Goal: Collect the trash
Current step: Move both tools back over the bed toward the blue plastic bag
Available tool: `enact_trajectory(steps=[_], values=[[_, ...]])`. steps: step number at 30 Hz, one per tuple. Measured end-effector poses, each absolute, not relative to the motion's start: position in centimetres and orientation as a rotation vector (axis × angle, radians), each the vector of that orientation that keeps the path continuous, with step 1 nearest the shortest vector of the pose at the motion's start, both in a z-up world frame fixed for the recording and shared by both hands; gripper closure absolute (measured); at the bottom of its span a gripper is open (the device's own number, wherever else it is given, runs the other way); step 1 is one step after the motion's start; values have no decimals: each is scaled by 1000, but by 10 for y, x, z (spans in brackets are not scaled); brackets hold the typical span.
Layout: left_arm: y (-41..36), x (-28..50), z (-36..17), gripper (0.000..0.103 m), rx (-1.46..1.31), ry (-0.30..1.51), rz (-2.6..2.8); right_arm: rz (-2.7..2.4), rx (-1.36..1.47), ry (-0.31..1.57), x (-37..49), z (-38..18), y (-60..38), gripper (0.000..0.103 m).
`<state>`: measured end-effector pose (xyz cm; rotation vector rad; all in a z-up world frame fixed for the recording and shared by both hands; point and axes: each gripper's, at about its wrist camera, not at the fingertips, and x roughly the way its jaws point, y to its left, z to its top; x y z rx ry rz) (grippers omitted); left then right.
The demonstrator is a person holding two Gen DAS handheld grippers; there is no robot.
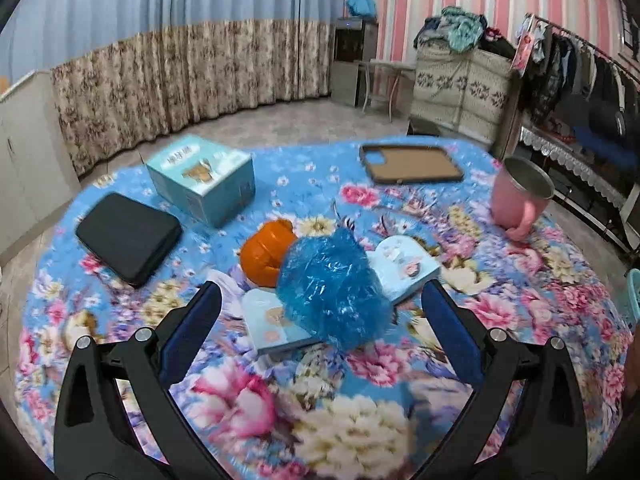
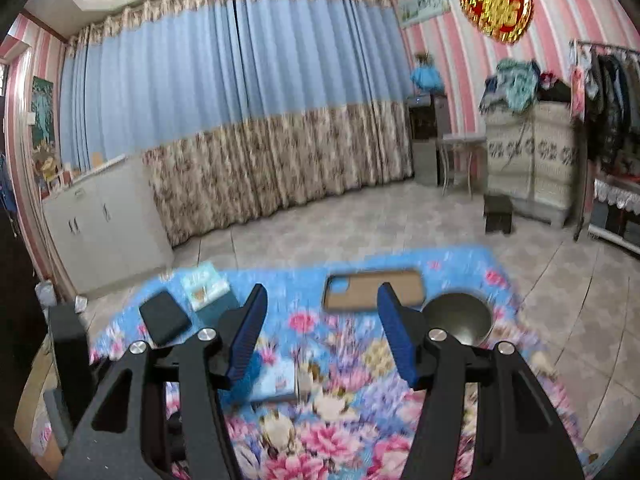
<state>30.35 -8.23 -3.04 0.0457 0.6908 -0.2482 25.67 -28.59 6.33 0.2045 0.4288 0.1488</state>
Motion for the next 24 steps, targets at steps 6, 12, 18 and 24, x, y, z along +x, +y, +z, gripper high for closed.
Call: enact_trajectory(steps=[6,12,18,24], values=[[-89,317,-40,7,20,716,-256,159,216,477,262,45,-295,46],[-94,307,-34,7,24,689,-271,159,239,462,256,47,-295,46],[-95,300,-30,7,32,667,-297,167,235,463,256,45,-288,46],[-97,303,-39,11,67,692,-292,177,233,462,257,46,-289,46]])
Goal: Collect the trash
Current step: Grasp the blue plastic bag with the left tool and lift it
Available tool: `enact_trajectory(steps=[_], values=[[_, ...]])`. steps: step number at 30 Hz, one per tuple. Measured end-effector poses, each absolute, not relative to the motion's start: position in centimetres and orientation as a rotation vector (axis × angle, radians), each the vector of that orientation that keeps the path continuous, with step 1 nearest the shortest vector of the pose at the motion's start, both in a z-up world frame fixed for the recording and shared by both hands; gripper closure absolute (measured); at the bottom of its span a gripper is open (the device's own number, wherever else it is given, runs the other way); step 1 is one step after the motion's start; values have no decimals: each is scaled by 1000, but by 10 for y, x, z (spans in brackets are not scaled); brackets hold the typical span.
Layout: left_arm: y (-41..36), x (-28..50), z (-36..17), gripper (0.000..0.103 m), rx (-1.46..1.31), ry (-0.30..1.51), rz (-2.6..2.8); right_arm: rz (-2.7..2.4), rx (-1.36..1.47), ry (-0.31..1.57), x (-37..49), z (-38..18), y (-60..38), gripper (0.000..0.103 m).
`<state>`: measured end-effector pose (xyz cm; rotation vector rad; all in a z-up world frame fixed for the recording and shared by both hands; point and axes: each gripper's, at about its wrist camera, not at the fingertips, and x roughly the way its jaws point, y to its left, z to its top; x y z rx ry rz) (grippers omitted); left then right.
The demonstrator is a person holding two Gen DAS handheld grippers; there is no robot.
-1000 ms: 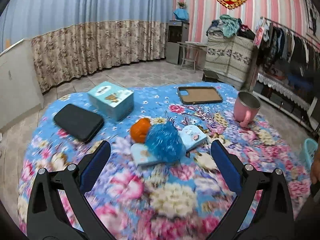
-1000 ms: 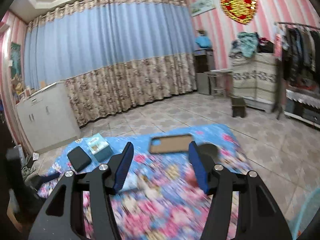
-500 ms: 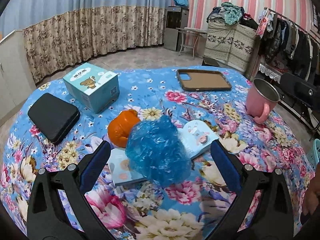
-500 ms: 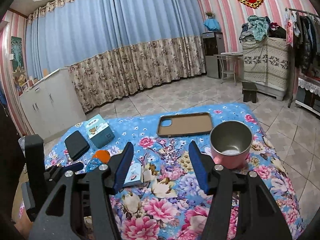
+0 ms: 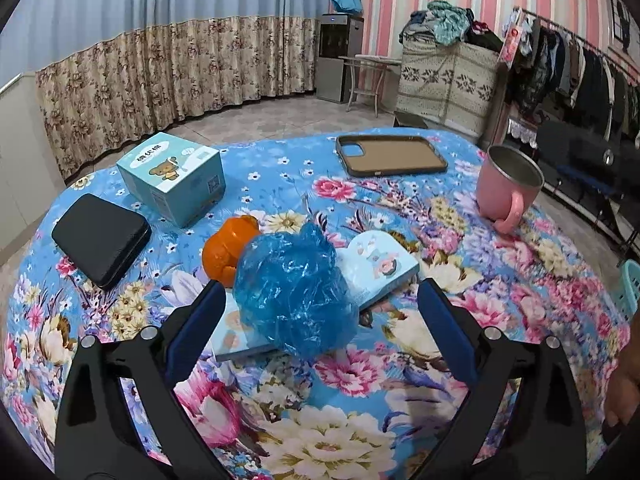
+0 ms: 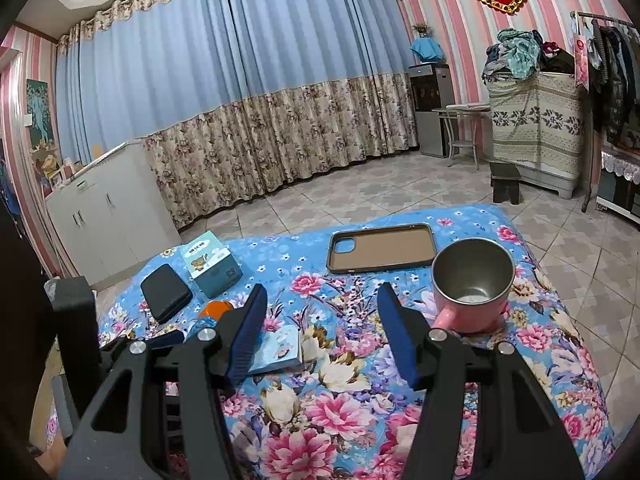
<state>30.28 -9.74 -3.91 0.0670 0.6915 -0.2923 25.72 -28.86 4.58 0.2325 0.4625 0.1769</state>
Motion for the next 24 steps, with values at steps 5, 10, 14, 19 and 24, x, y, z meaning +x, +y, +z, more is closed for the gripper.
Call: enact_trajectory(steps=[5,10,14,19,24], values=[[-90,308,-42,16,47,711,-272,186,237,469,260,44,-288,46],[-87,309,-45,36,42,730,-283,194,223,476,260,41,-282,46],[-82,308,-44,39,25,729,-285,197,223,477,257,40,-280,46],[-79,308,-43,39,16,729,-282,199,226,479,256,40,-280,46],[-77,312,-44,59,8,736,-294,193,234,483,255,39,-280,46]])
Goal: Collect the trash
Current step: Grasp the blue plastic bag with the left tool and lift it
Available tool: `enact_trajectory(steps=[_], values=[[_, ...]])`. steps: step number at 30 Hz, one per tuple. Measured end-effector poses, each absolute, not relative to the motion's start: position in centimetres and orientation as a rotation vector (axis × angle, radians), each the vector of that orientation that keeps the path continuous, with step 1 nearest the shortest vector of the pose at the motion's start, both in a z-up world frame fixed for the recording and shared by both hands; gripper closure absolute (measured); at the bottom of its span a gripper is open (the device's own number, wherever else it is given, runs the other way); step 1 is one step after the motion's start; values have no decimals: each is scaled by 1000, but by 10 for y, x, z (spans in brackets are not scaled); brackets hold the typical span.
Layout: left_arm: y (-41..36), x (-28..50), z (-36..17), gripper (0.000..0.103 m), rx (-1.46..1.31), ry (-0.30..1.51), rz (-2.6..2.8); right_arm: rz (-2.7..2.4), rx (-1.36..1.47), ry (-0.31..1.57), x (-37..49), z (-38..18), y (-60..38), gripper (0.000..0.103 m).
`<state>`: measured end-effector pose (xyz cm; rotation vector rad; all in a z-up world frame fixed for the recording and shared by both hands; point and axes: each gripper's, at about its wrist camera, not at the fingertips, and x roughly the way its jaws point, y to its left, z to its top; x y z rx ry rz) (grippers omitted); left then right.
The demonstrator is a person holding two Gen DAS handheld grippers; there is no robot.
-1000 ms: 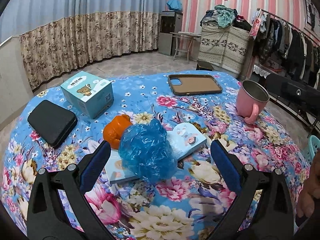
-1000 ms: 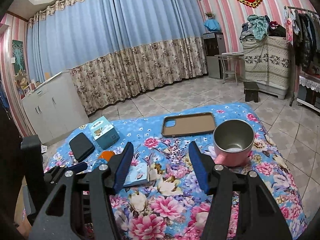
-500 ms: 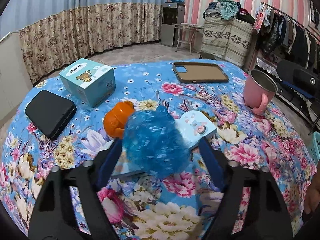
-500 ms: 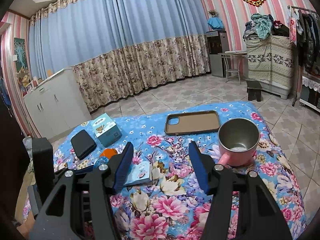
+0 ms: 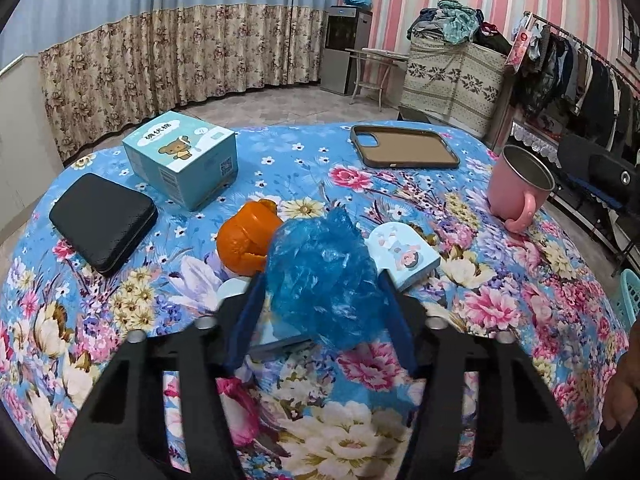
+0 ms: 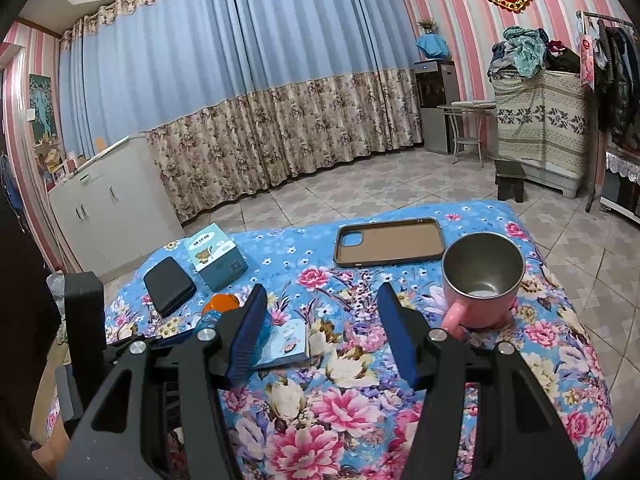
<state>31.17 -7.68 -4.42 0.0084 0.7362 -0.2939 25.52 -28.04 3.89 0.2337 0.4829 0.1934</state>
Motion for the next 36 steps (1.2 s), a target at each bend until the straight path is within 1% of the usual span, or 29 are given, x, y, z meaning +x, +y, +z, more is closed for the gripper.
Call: enact_trajectory(steps=[1,3,4,6,9,13,17,27,34,35,36], values=[[-76,313,-45,66,3,744,-302,196,235,487,256,38,-280,46],[-75,314,-46,75,-4,742,-312,202,232,497,258,36,-279,46],[-76,313,-46,78,-2,739,-321,204,225,507,260,34,-278,46],[-77,311,-44,80,-3,731,-331,206,229,511,261,33,-279,46],[-73,303,-31,81,-34,700,-351,216,226,527,264,28,-277,46],[-60,286,-2,81,-53,606,-350,219,211,544,267,23,-274,46],[-30,283,13,81,-99,553,-288,241,204,561,273,18,-263,46],[51,309,11,81,-181,544,-116,340,219,622,309,3,-182,46],[66,317,6,81,-189,560,-106,335,192,679,340,-19,-135,47],[66,316,6,81,-186,560,-111,331,182,686,343,-21,-130,48],[66,316,6,81,-184,560,-116,326,177,693,346,-23,-127,53]])
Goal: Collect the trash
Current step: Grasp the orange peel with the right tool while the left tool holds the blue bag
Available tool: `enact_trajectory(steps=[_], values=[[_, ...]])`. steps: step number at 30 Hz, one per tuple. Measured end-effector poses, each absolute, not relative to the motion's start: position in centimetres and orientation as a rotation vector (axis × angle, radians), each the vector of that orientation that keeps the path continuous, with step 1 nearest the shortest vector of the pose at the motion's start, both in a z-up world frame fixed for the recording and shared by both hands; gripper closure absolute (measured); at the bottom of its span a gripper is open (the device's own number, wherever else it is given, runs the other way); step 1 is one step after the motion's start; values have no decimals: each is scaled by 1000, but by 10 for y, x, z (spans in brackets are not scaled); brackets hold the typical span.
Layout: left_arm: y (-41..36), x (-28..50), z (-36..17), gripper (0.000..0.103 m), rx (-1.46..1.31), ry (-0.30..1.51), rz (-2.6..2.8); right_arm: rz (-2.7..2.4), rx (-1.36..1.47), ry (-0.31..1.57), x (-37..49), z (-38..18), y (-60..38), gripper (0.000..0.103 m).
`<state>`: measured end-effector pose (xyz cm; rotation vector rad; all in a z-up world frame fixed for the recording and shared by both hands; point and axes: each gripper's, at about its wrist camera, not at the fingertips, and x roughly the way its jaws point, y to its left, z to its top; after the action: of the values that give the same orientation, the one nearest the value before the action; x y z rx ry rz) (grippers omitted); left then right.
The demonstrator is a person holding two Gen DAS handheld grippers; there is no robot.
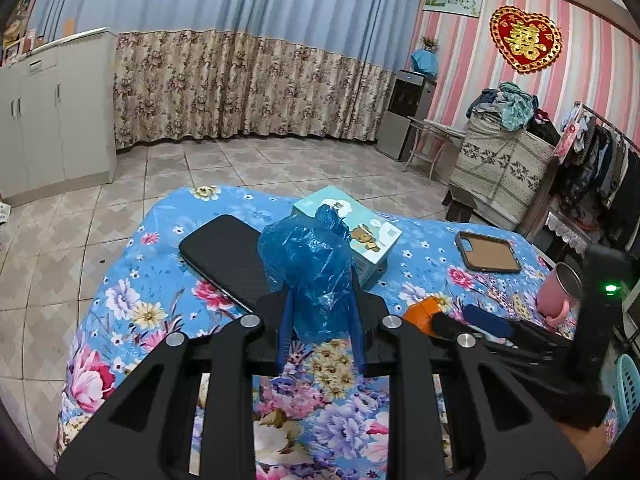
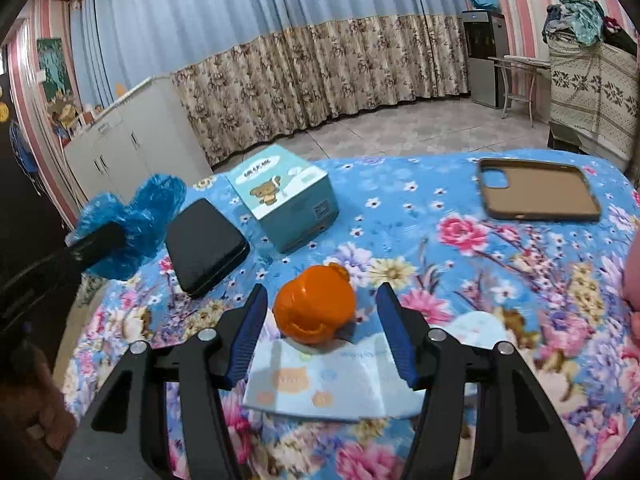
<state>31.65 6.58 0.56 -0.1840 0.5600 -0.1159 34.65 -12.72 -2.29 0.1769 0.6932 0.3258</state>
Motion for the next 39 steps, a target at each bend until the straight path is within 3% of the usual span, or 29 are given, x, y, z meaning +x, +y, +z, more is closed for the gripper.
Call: enact_trajectory(steps=[6,15,25,39], values=[[55,316,3,81,-183,565,-148,295,182,716,356,-26,-127,81],[46,316,2,81,-170,568,-160,265,178,750,363,-30,-135,90],[41,311,7,81,-176,549,-187,222,203,552,325,15,-171,91],[21,304,6,81,-136,545,-214,224,269,613,307,2,-214,87]])
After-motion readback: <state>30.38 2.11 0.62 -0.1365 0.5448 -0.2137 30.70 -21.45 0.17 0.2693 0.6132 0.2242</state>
